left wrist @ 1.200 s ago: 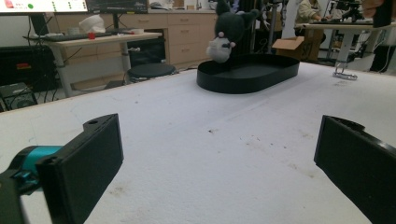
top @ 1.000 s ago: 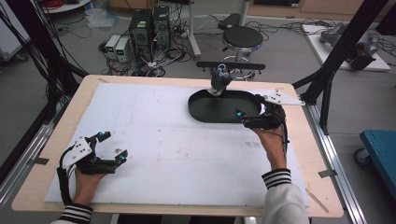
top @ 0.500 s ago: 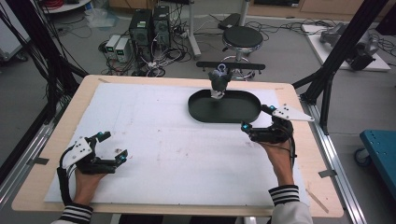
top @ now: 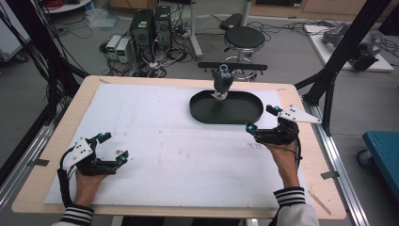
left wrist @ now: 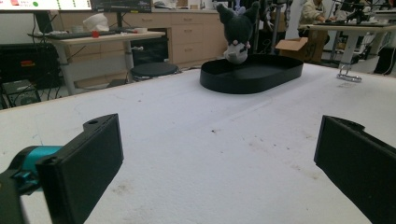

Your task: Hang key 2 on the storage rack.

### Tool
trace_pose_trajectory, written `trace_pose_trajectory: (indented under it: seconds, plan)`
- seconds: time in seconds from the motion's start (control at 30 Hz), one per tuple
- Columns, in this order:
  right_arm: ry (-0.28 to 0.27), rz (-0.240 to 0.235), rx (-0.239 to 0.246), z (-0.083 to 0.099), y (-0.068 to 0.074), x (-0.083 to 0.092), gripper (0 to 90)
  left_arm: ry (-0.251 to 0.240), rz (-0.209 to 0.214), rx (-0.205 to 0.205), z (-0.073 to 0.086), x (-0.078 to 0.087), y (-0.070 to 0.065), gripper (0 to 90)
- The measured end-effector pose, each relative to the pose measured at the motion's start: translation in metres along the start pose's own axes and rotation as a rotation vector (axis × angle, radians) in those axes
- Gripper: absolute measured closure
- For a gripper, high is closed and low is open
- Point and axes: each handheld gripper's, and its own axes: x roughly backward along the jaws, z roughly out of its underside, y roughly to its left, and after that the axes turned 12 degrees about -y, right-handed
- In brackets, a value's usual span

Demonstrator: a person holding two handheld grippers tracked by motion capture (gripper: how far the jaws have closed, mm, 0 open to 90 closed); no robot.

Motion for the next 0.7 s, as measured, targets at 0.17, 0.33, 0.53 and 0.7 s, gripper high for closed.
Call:
trace_pose_trajectory:
  seconds: [0.17, 0.33, 0.53, 0.7]
  plan:
    - [0.004, 0.008, -0.005, -0.0005, -0.0006, 0.0031, 0.7, 0.000, 0.002, 0.000, 0.0000, 0.0001, 0.0000, 1.7]
    - [0.015, 0.014, 0.009, -0.0012, -0.0021, 0.0042, 0.7, 0.000, 0.003, 0.002, 0.0000, 0.0001, 0.0003, 1.7]
    - [0.042, 0.016, 0.022, -0.0025, -0.0060, 0.0059, 0.7, -0.001, 0.000, 0.002, 0.0000, 0.0000, 0.0002, 1.7]
    - [0.070, 0.023, 0.038, -0.0047, -0.0090, 0.0086, 0.7, 0.000, 0.002, 0.002, -0.0001, 0.0001, 0.0003, 1.8]
